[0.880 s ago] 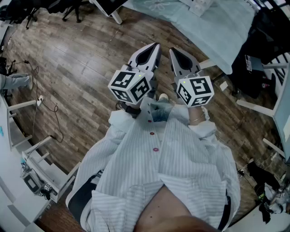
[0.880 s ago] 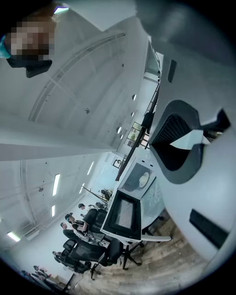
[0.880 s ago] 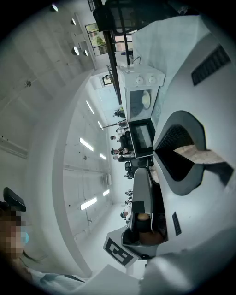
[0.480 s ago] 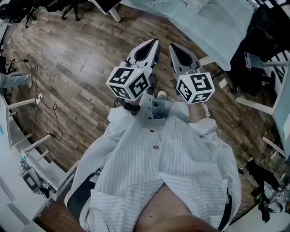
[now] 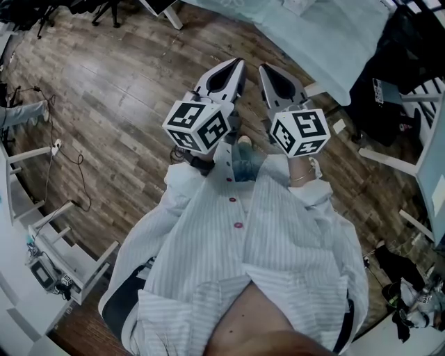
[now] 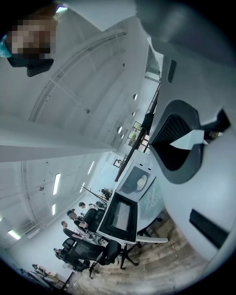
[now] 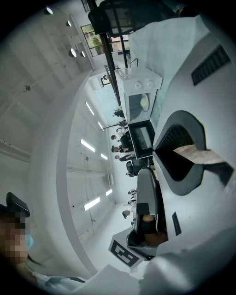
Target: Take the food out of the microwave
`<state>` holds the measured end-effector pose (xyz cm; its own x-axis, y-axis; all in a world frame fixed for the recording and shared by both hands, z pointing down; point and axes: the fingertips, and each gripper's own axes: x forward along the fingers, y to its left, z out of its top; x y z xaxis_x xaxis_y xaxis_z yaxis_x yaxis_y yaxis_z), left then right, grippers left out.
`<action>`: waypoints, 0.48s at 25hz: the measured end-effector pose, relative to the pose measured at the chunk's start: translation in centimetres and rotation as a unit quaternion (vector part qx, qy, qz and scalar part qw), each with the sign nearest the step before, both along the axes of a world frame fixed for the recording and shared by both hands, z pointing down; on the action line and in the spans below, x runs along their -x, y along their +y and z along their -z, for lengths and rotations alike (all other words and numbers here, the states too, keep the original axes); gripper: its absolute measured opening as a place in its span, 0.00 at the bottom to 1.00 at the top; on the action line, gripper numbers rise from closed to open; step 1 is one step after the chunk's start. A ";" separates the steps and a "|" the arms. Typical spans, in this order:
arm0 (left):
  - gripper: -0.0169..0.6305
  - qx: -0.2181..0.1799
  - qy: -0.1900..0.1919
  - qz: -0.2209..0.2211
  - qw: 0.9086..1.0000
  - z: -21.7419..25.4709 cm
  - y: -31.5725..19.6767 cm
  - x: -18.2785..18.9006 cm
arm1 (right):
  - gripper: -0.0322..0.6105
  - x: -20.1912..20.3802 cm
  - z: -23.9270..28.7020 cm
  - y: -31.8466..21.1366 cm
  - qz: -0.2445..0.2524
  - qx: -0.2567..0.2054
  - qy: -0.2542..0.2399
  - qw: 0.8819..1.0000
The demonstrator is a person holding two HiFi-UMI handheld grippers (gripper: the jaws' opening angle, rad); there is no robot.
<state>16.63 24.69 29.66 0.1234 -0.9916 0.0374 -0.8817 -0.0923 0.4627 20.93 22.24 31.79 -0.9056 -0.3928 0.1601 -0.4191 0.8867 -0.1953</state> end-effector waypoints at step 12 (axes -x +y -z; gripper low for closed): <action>0.04 0.003 0.001 -0.006 1.000 -0.5 -3.6 5.7 | 0.10 5.5 -0.4 -4.1 -0.010 0.006 -0.001 1.000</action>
